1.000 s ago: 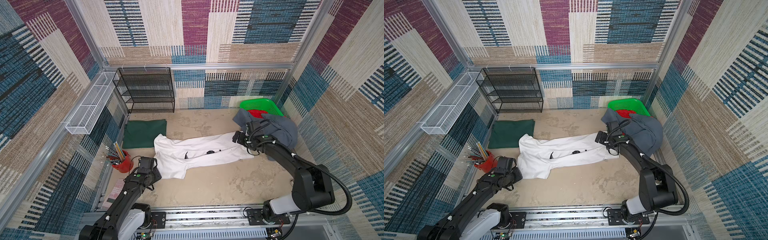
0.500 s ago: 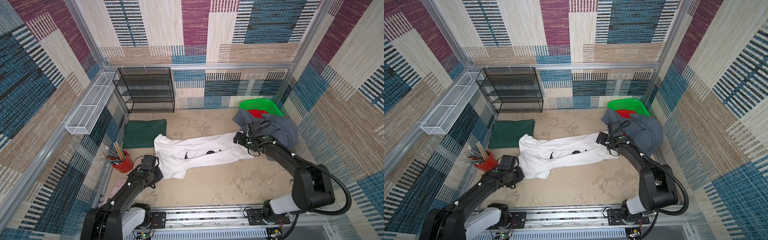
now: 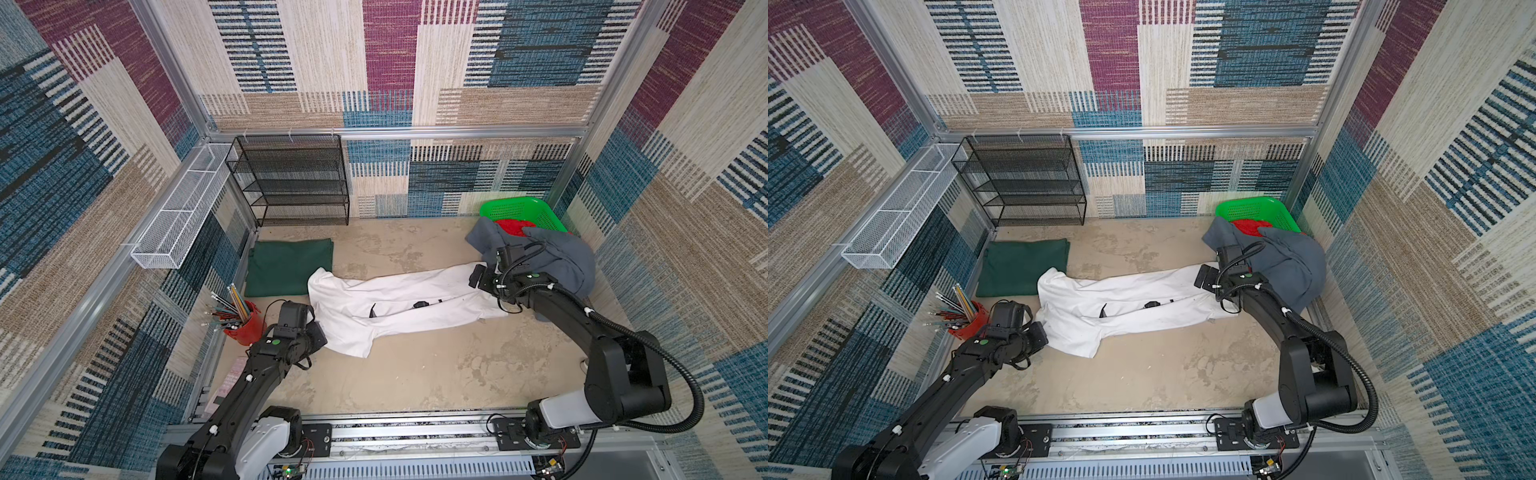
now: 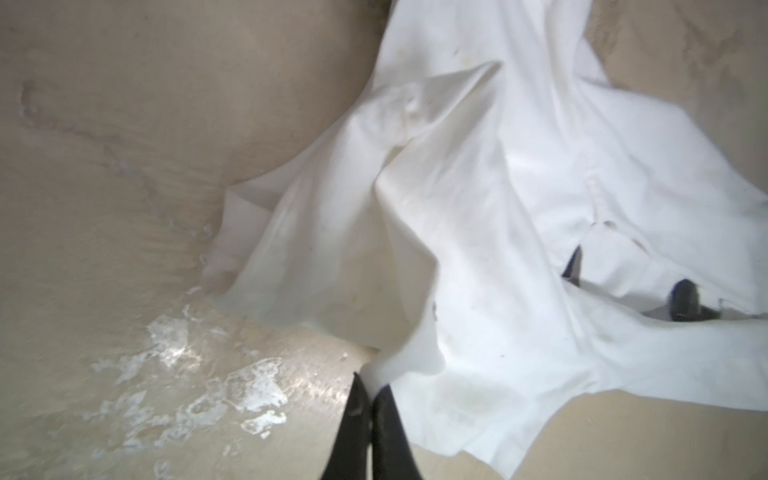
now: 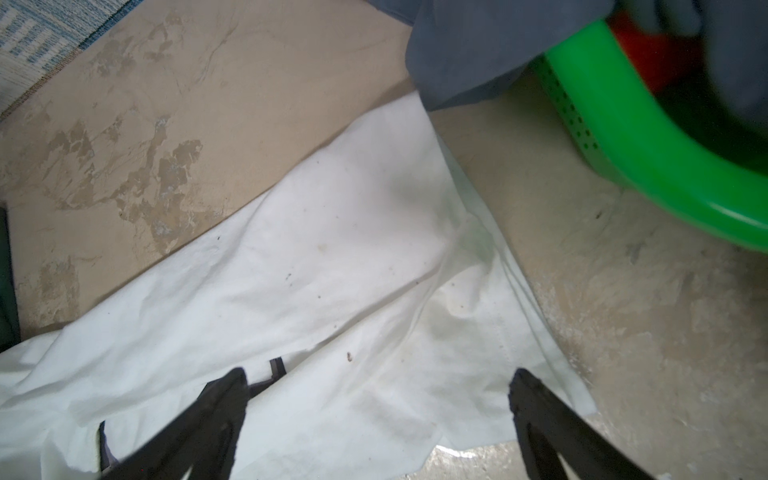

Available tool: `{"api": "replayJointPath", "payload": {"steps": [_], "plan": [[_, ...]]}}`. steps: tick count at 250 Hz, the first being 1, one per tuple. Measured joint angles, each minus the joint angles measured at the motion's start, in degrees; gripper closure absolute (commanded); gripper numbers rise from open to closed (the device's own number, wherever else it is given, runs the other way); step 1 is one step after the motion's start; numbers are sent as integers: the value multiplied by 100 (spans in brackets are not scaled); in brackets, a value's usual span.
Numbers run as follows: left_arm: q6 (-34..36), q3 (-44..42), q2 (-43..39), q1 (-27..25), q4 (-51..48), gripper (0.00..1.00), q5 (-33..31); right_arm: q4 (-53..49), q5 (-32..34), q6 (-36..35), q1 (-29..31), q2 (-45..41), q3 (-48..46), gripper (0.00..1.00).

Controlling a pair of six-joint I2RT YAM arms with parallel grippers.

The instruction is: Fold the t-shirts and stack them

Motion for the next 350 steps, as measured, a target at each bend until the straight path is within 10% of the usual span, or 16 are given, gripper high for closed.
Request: {"api": "replayJointPath", "payload": {"steps": [251, 300, 350], "plan": [[-501, 2940, 3821, 188, 1373, 100, 942, -90, 396, -509, 0, 356, 24, 1], [-299, 3353, 4234, 199, 1397, 14, 1279, -92, 208, -527, 0, 350, -98, 1], [166, 3185, 3582, 33, 1281, 2, 879, -87, 90, -527, 0, 306, -125, 1]]}}
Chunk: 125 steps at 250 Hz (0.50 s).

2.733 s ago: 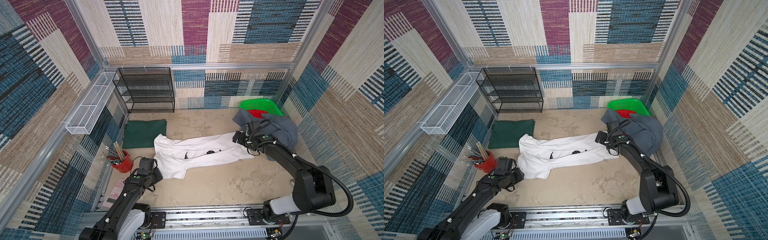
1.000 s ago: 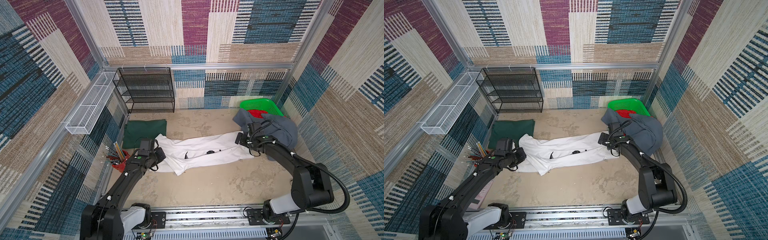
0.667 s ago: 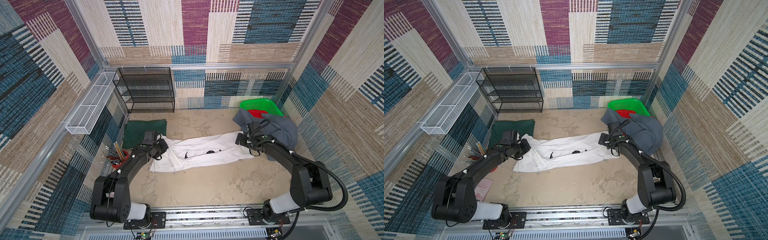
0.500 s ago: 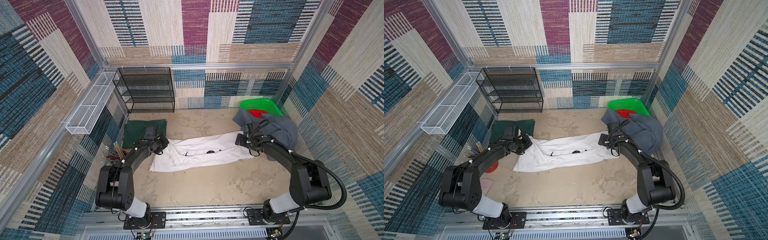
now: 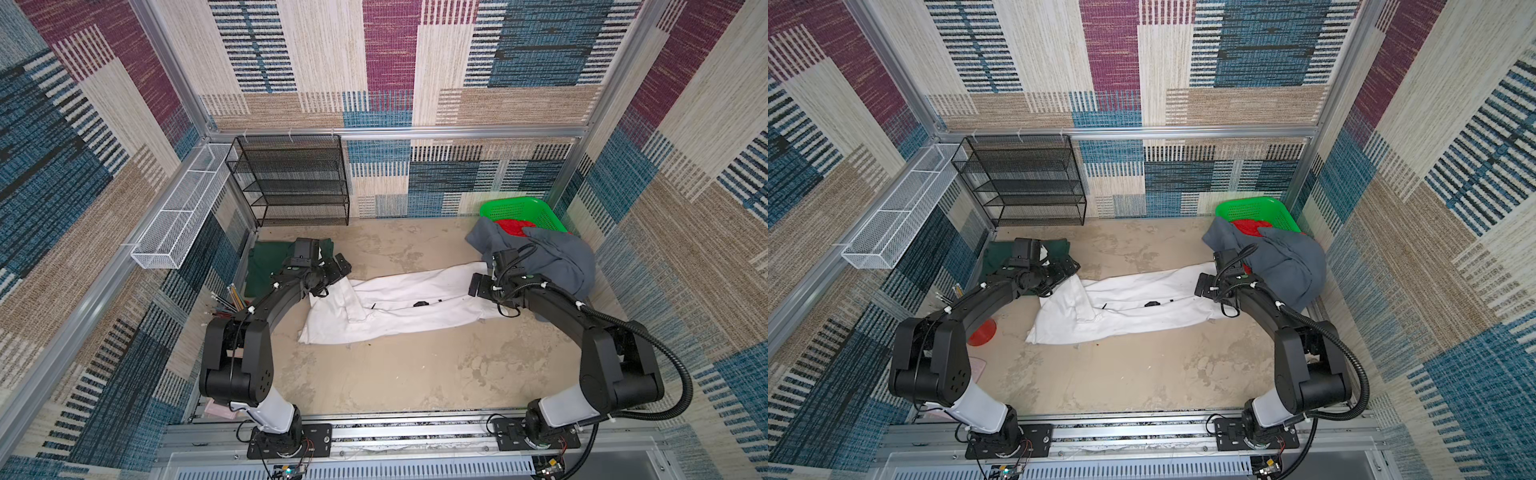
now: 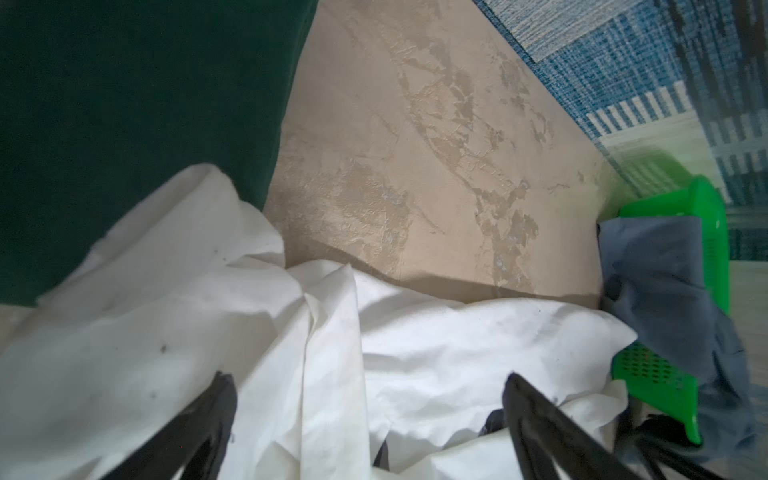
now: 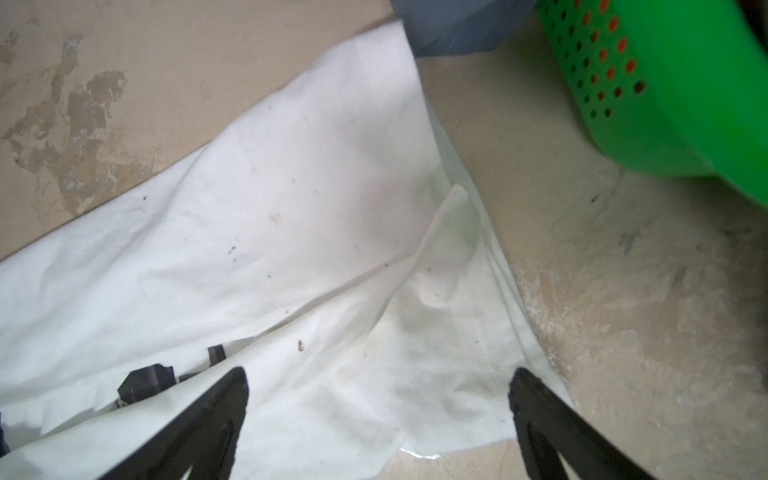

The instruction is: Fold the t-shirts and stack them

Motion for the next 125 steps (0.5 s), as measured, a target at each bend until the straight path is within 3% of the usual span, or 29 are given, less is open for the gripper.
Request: {"api": "replayJointPath", "payload": {"steps": [52, 125], "plan": [[317, -730, -938, -426, -129, 1, -551, 44, -201, 2, 0, -72, -37, 2], [192, -1770, -1244, -844, -61, 20, -407, 232, -448, 111, -11, -278, -170, 2]]}}
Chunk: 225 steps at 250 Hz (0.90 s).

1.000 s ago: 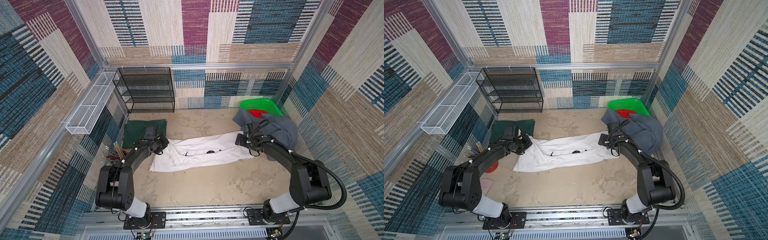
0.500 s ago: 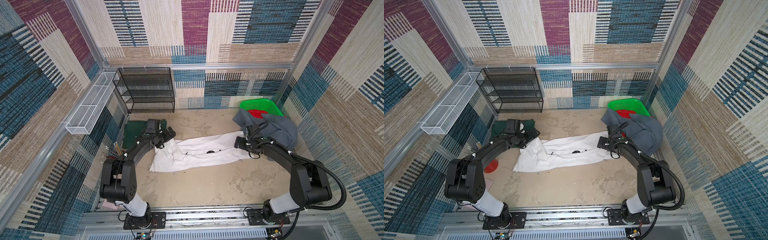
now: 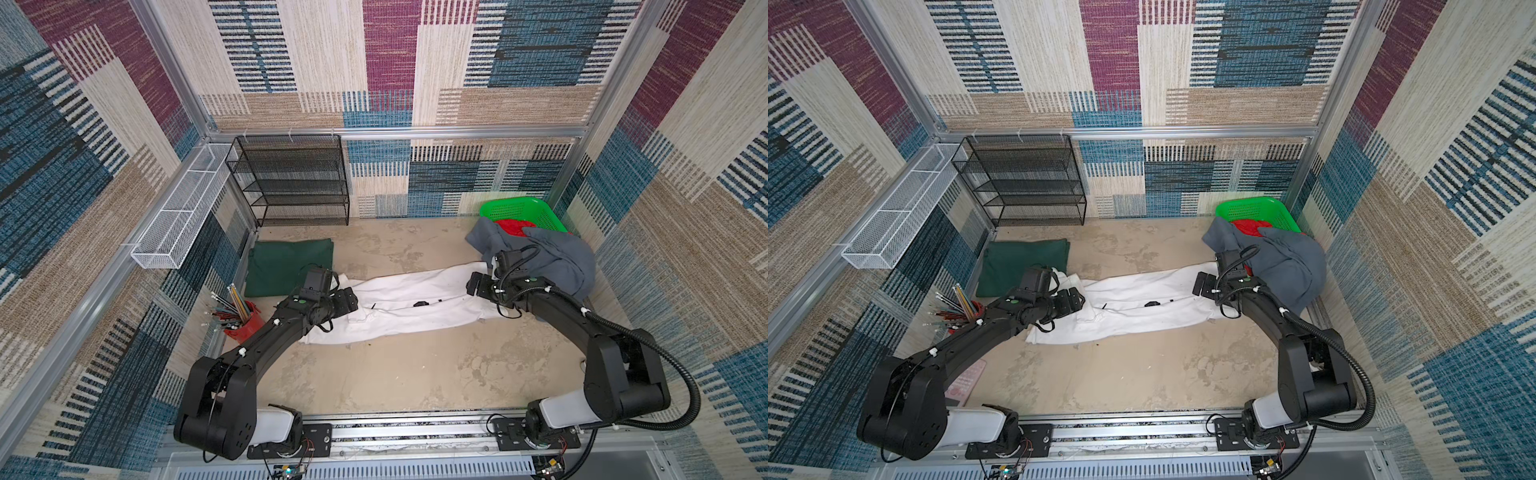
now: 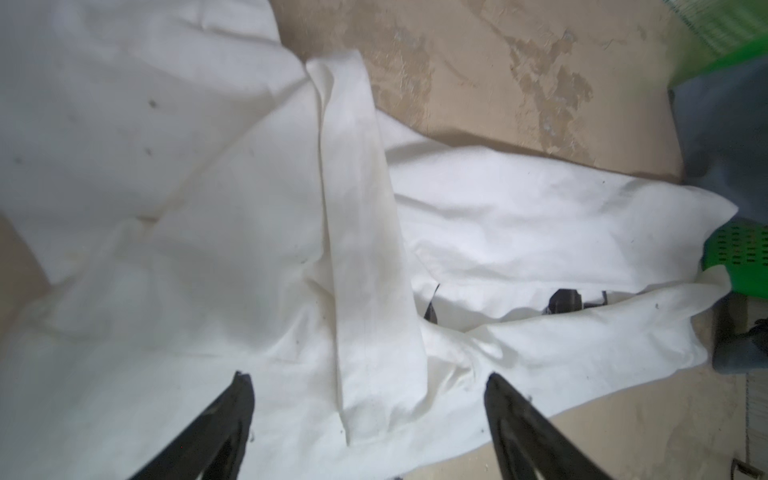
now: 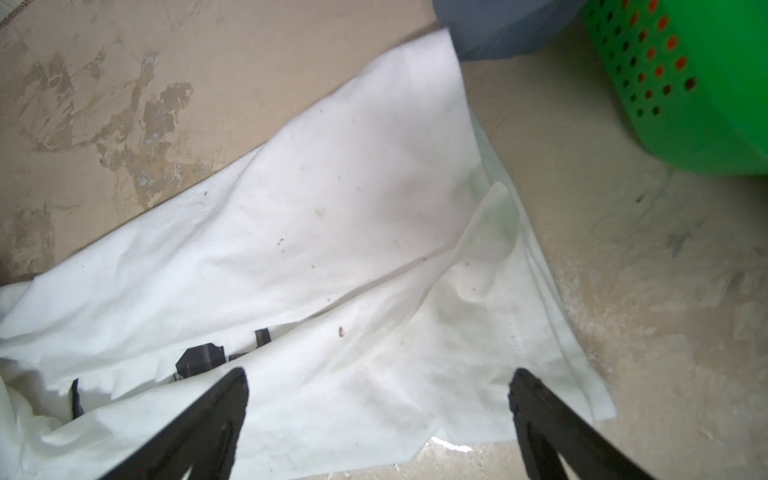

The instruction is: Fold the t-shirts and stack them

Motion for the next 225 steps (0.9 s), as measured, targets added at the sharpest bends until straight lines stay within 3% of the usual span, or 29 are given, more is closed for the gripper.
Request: {"api": "replayJointPath", "payload": {"steps": [50, 96, 140, 225], "plan": [[-275, -61, 474, -192, 260, 35, 310, 24, -4, 15, -28, -20, -13, 1], [-402, 17, 841, -214, 321, 63, 463, 35, -2, 20, -66, -173, -94, 1], [-507, 98, 855, -216, 448, 100, 487, 37, 2, 20, -107, -271, -188, 2], [-634, 636, 1421, -216, 621, 100, 531, 61, 26, 20, -144, -280, -225, 1]]}}
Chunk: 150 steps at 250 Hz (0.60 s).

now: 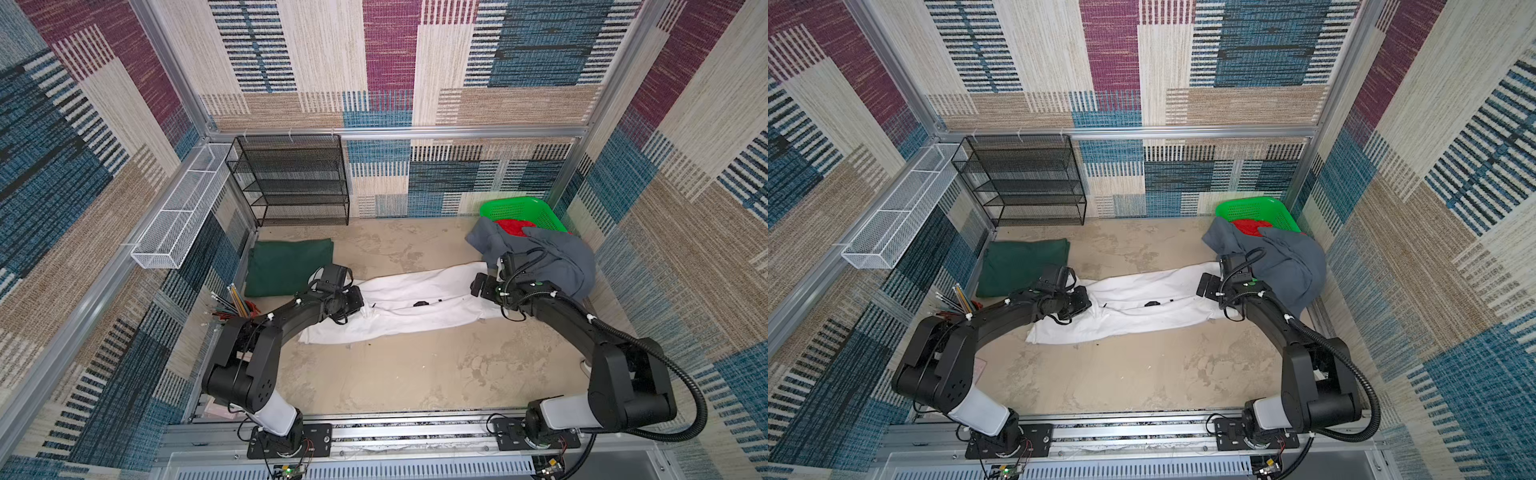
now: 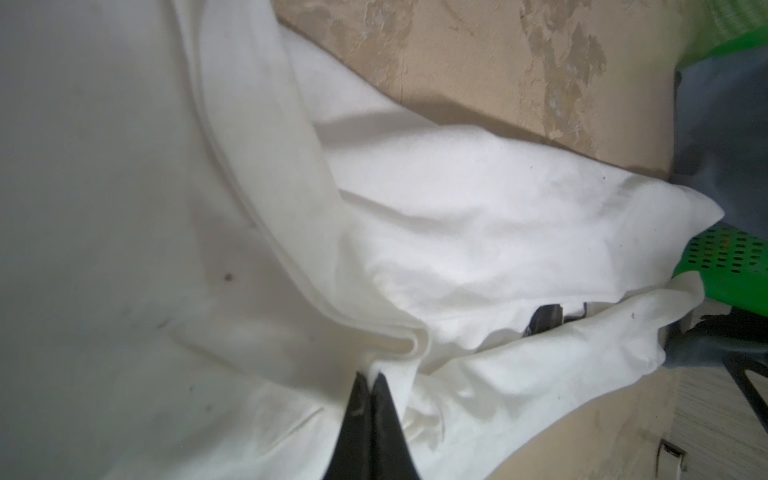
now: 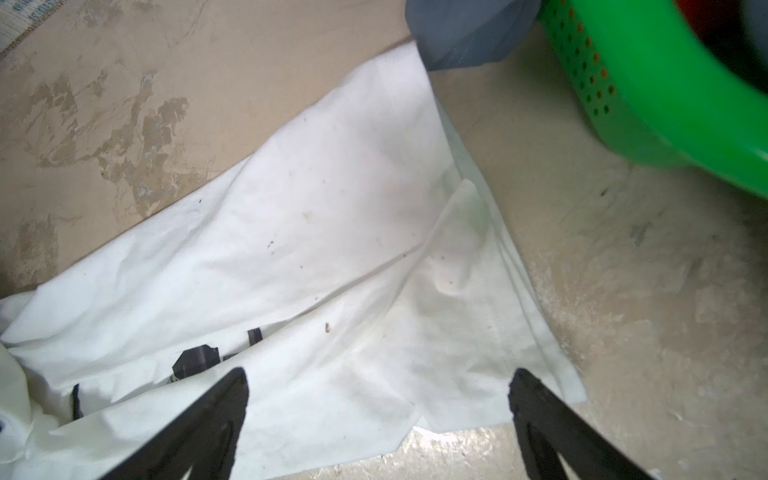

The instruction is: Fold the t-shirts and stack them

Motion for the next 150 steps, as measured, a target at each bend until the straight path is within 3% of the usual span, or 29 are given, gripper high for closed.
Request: {"api": "replayJointPath", "payload": {"steps": [119, 150], "plan": [[-258, 1456, 1012, 90, -57, 100, -236, -426, 857, -74, -4, 116, 195, 2], [-293, 1655, 1123, 131, -175, 47, -236, -476, 927, -111, -4, 87, 181, 2]]}}
